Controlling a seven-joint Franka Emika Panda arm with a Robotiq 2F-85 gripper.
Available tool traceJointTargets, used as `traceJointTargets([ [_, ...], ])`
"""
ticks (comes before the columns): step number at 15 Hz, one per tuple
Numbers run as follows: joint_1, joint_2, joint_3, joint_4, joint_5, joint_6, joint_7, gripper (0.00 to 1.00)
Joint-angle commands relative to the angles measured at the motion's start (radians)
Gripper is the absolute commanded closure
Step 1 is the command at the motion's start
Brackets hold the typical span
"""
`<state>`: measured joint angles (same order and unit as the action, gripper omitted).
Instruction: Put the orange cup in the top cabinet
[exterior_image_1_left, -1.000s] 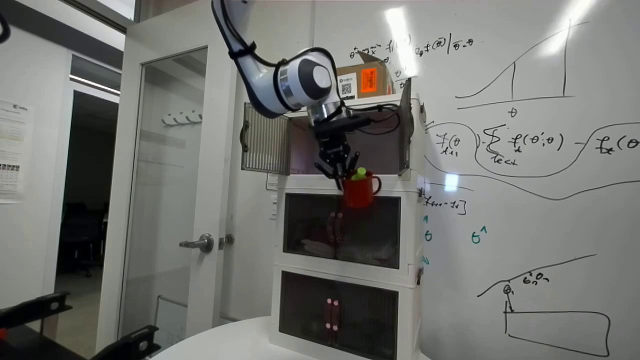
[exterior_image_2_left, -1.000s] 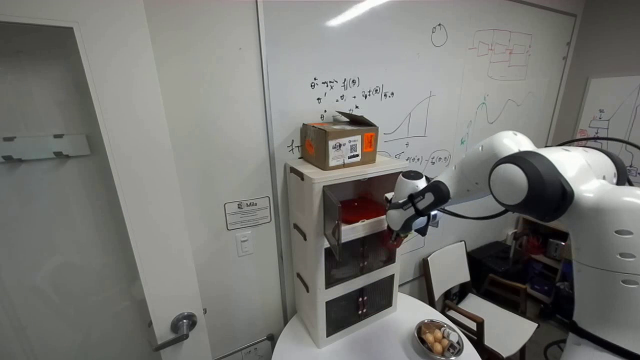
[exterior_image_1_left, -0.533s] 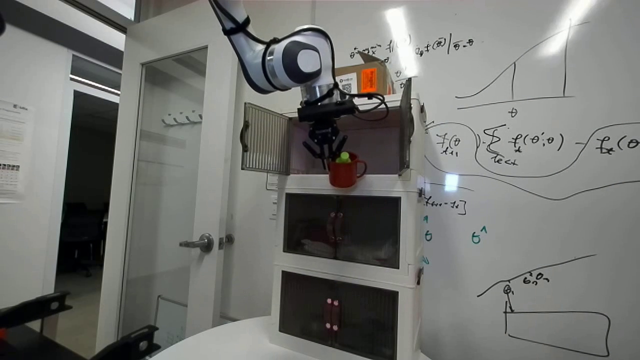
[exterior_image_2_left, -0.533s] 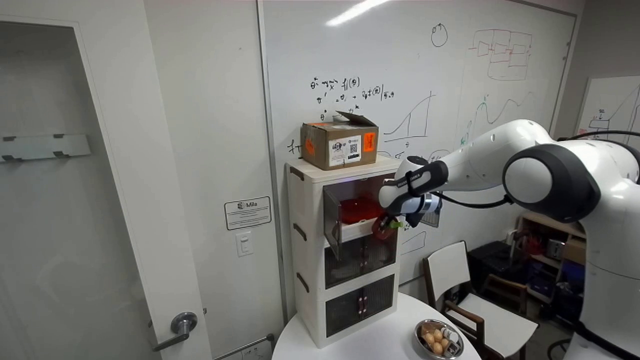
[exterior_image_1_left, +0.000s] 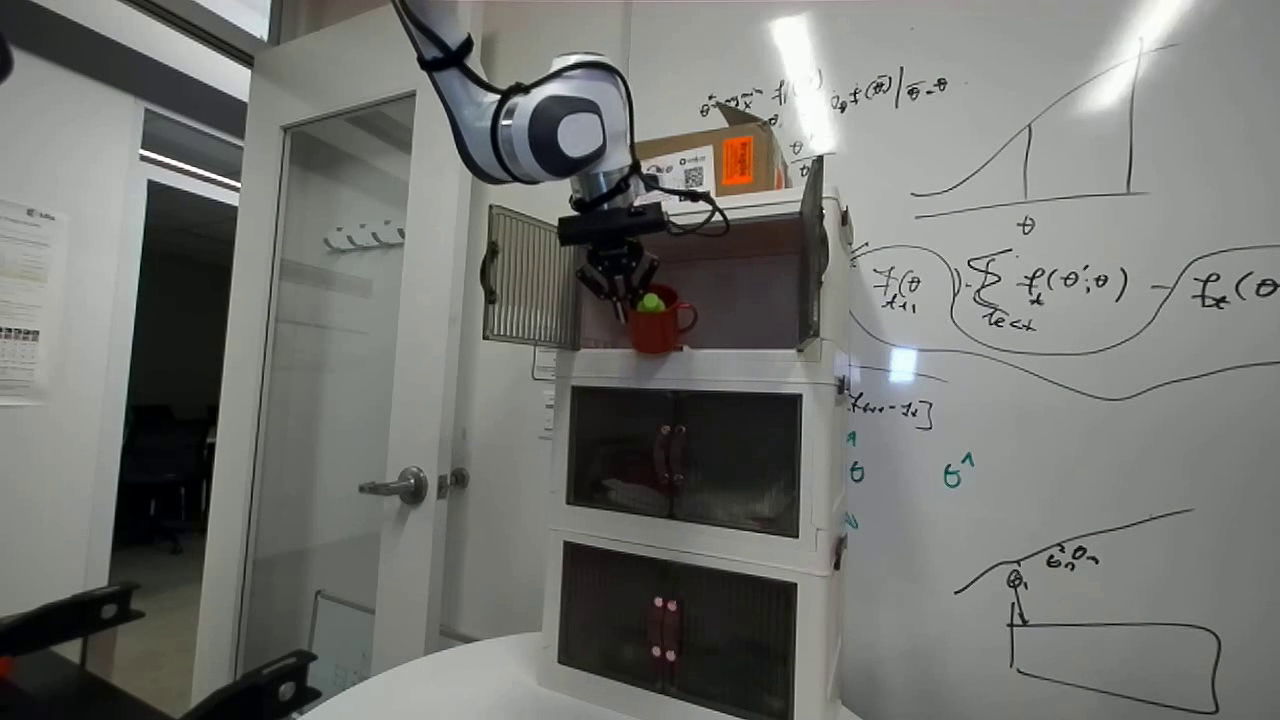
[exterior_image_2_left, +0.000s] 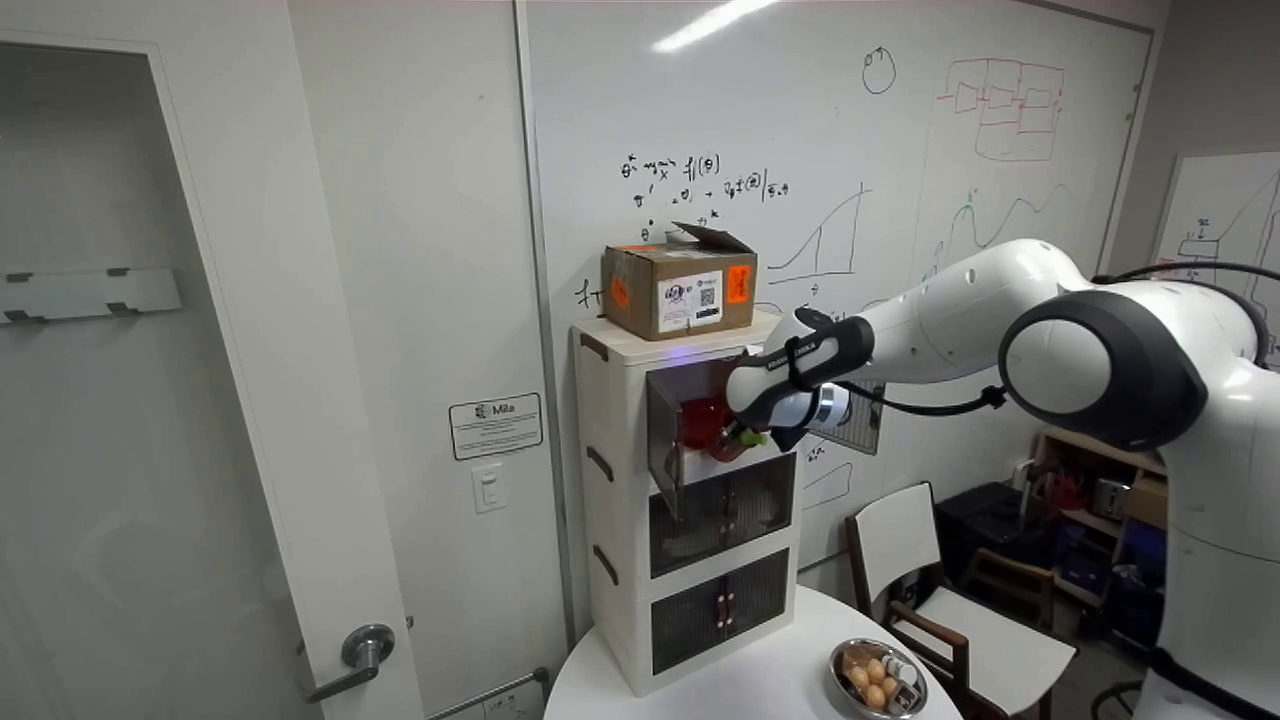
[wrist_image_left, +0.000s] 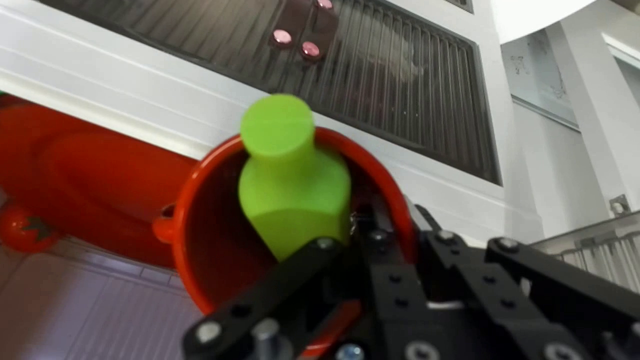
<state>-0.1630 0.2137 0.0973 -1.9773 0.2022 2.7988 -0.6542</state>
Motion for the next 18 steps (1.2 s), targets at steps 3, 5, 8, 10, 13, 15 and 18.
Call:
traceJointTargets([
  [3,0.029,0.066,0.044,0.091,0.025,0.076,0.034,0.98],
  [5,0.034,0.099,0.057,0.135,0.024,0.096,0.043,0.98],
  [8,0.042,0.161,0.062,0.214,0.016,0.115,0.074,0.98],
  [10,0.055,0.215,0.047,0.272,-0.003,0.120,0.104,0.98],
  [13,0.072,0.298,0.026,0.361,-0.023,0.103,0.137,0.98],
  [15,0.086,0.345,0.011,0.410,-0.032,0.096,0.149,0.98],
  [18,0.106,0.391,0.000,0.459,-0.032,0.098,0.155,0.98],
])
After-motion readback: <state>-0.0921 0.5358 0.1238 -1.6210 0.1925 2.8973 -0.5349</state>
